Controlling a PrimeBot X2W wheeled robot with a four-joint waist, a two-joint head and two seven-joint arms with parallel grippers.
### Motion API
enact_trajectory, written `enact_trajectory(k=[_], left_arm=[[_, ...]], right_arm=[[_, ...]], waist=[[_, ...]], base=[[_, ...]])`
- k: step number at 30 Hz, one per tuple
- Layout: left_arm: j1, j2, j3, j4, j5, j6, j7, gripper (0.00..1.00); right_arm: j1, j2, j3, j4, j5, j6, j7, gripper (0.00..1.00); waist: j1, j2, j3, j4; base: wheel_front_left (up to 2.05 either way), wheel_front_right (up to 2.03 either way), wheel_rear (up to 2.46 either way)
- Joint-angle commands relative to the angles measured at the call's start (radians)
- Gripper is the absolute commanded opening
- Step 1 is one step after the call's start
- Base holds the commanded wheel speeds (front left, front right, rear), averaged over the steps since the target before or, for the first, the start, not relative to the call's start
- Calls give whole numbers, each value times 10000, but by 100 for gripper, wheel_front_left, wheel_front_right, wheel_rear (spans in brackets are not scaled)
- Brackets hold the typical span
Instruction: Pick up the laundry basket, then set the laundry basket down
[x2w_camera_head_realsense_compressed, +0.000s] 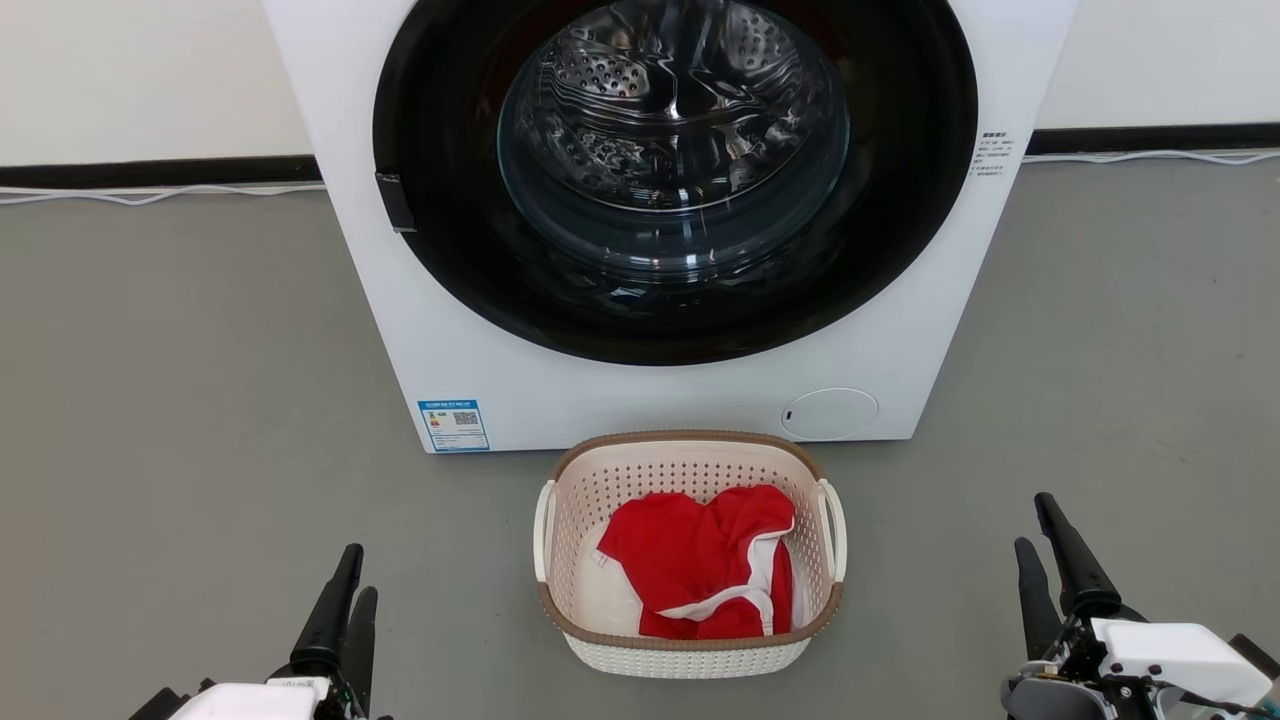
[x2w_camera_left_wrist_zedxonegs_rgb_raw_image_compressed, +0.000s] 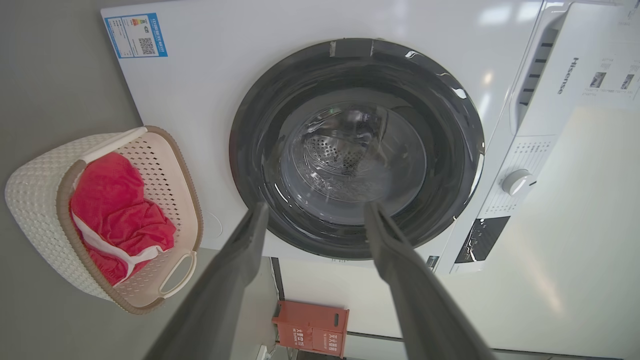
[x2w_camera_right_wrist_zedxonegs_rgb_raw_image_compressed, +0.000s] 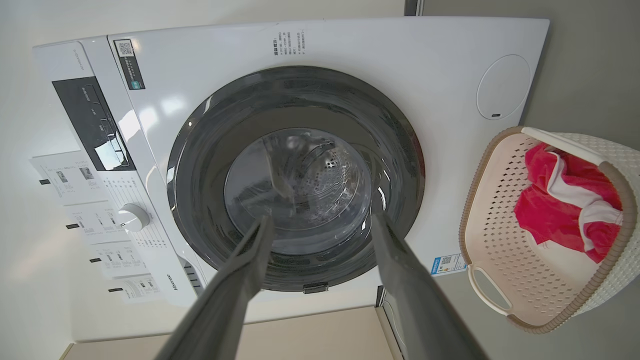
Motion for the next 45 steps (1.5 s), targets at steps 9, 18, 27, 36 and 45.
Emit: enact_trajectory(k=[9, 18, 27, 36, 45], left_arm=[[-333, 62, -195, -331, 194, -11, -358, 100], [-346, 75, -222, -303, 800, -16, -626, 100], [-392, 87, -233, -365, 1820, 53, -893, 100], [-416, 100, -354, -526, 3235, 336, -1160, 100], [-398, 113, -549, -672, 4648, 595, -1428, 100]], right_arm=[[-235, -86, 197, -376, -346, 0, -395, 100], [-261, -95, 244, -370, -1246, 0, -659, 100], [-286, -103, 306, -556, -2850, 1, -923, 100], [-307, -111, 514, -722, -4520, 1, -1187, 100], [-344, -119, 848, -675, -6490, 1, -1452, 100]], waist=[[0, 0, 25, -15], [-1, 0, 28, -45], [-1, 0, 39, -50], [-1, 0, 47, -48], [-1, 0, 40, -58]], base=[[0, 0, 0], [0, 0, 0], [0, 0, 0], [0, 0, 0], [0, 0, 0]])
